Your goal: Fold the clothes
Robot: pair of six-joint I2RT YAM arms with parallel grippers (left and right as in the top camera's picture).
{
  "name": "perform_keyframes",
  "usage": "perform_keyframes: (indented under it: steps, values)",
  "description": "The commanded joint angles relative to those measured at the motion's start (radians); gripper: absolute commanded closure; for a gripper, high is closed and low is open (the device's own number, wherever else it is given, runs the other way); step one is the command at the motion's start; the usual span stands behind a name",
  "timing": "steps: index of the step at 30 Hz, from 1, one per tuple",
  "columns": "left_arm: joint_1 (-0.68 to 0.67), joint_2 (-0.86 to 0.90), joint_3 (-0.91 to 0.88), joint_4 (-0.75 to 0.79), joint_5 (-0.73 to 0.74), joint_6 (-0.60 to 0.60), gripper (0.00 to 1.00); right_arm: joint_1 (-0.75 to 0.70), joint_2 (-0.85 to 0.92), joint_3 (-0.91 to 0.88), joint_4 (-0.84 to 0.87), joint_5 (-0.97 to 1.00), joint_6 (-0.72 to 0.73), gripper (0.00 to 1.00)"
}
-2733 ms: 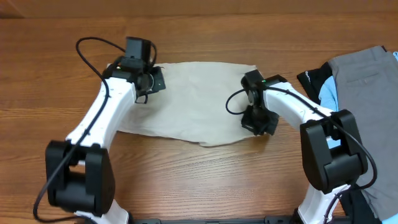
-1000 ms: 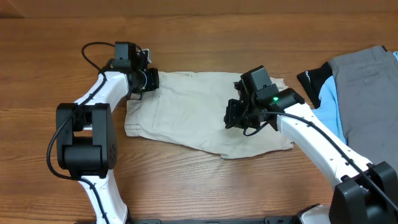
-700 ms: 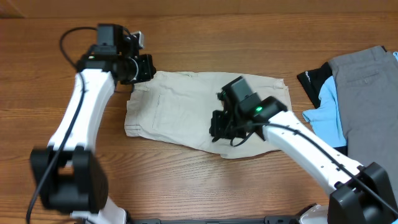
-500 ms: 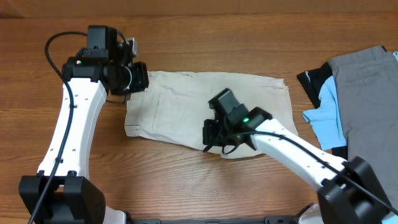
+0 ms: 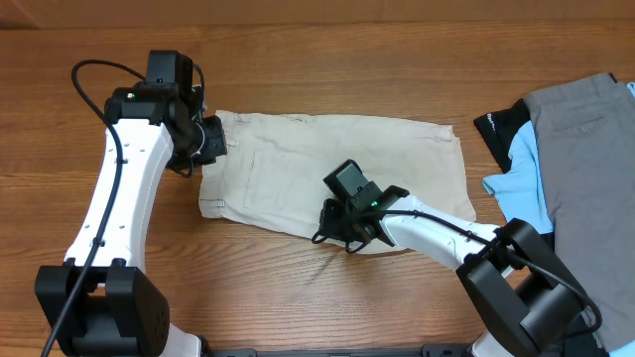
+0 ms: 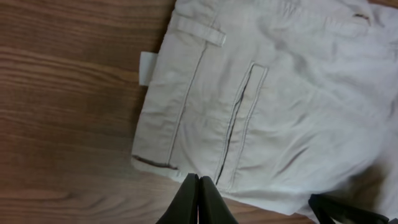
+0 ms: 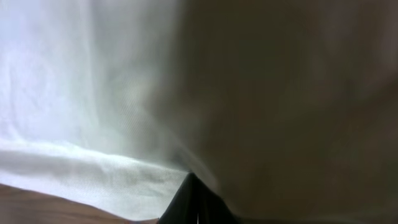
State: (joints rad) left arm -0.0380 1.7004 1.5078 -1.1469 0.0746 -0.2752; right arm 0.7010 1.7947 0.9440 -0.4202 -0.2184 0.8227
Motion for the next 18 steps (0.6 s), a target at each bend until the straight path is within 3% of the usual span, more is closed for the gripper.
perform_keyframes:
  steps: [1,8,15,17,18]
  values:
    - [0.001,0.007,-0.009,-0.025,-0.026,-0.017,0.96,-0.008,-0.063,0.074,-0.037,-0.06,-0.069,0.96]
    - [0.001,0.007,-0.011,-0.059,-0.049,-0.017,0.96,-0.008,-0.162,0.182,-0.101,0.059,-0.06,0.96]
    - [0.001,0.007,-0.066,-0.028,-0.058,-0.021,0.8,-0.008,-0.062,0.174,-0.08,0.108,-0.036,0.96]
    - [0.001,0.007,-0.089,-0.015,-0.058,-0.021,0.71,-0.008,-0.014,0.174,-0.059,0.122,-0.037,0.96]
    - [0.001,0.007,-0.1,-0.011,-0.058,-0.021,0.6,-0.008,0.011,0.174,-0.046,0.125,-0.037,0.96]
